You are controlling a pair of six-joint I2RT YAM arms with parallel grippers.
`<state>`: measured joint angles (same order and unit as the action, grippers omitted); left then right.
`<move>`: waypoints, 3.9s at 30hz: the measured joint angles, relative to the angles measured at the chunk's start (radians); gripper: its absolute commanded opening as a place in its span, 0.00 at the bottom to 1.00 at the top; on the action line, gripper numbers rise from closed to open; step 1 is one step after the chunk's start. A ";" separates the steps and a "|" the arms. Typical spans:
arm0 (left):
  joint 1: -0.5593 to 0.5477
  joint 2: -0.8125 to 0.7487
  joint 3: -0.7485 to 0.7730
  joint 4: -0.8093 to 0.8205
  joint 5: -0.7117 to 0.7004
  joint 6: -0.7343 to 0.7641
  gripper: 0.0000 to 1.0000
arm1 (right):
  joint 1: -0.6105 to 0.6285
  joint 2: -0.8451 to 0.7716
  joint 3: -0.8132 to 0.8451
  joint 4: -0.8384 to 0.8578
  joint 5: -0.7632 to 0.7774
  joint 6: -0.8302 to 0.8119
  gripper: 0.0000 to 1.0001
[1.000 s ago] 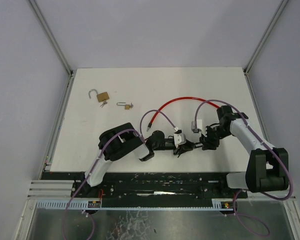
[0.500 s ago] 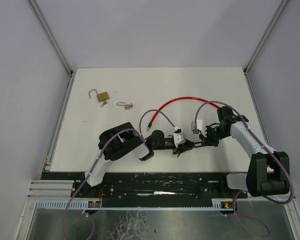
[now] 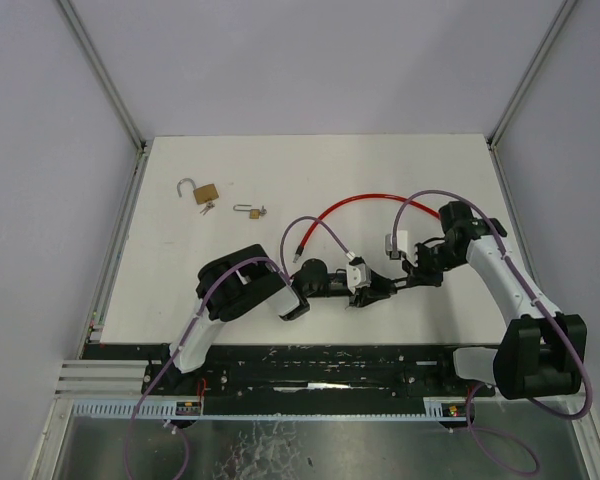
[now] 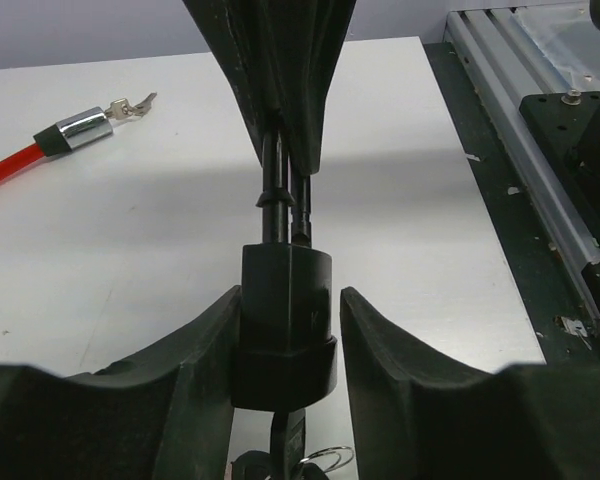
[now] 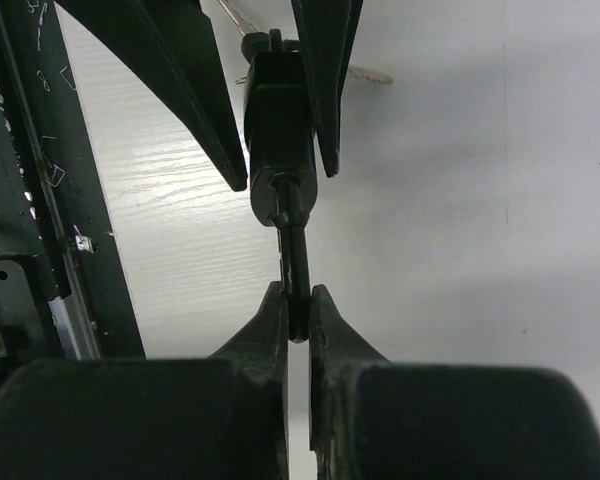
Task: Lock with the key
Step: Lock the lock.
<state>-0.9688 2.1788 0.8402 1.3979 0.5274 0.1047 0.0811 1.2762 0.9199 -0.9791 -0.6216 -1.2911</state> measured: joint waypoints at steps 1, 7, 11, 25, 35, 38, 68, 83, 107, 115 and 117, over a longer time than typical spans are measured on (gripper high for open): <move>0.000 0.000 0.001 0.003 0.002 0.000 0.42 | 0.004 -0.001 0.005 -0.005 0.001 0.001 0.00; 0.000 0.000 0.001 -0.001 0.031 -0.008 0.40 | 0.051 -0.016 0.005 -0.007 0.004 0.019 0.00; 0.000 0.000 0.016 -0.009 0.052 -0.019 0.19 | 0.079 -0.034 0.005 -0.005 0.013 0.032 0.00; 0.007 0.004 0.038 -0.011 0.108 -0.048 0.42 | 0.113 -0.068 0.010 -0.032 0.050 0.044 0.00; 0.006 0.004 0.036 -0.007 0.089 -0.060 0.39 | 0.115 -0.096 0.033 -0.063 0.108 0.031 0.00; 0.006 0.004 0.036 -0.008 0.093 -0.060 0.11 | 0.115 -0.097 0.037 -0.071 0.106 0.026 0.00; 0.008 0.004 -0.019 0.000 0.109 -0.072 0.00 | -0.051 -0.171 -0.058 -0.047 -0.130 -0.049 0.44; 0.008 0.004 -0.019 0.005 0.093 -0.076 0.00 | -0.056 -0.078 -0.068 -0.040 -0.156 -0.093 0.24; -0.024 0.098 0.155 0.083 0.045 -0.100 0.00 | -0.062 -0.169 0.074 -0.171 -0.010 -0.081 0.00; -0.052 0.203 0.202 0.046 0.023 -0.071 0.00 | -0.067 -0.123 -0.053 -0.082 0.030 -0.080 0.00; -0.049 0.203 0.208 0.041 0.022 -0.070 0.00 | -0.072 -0.117 -0.053 -0.072 0.021 -0.093 0.00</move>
<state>-1.0176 2.3821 1.0485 1.4391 0.5491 0.0345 0.0090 1.1591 0.8669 -1.0508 -0.6010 -1.3842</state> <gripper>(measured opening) 0.320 0.041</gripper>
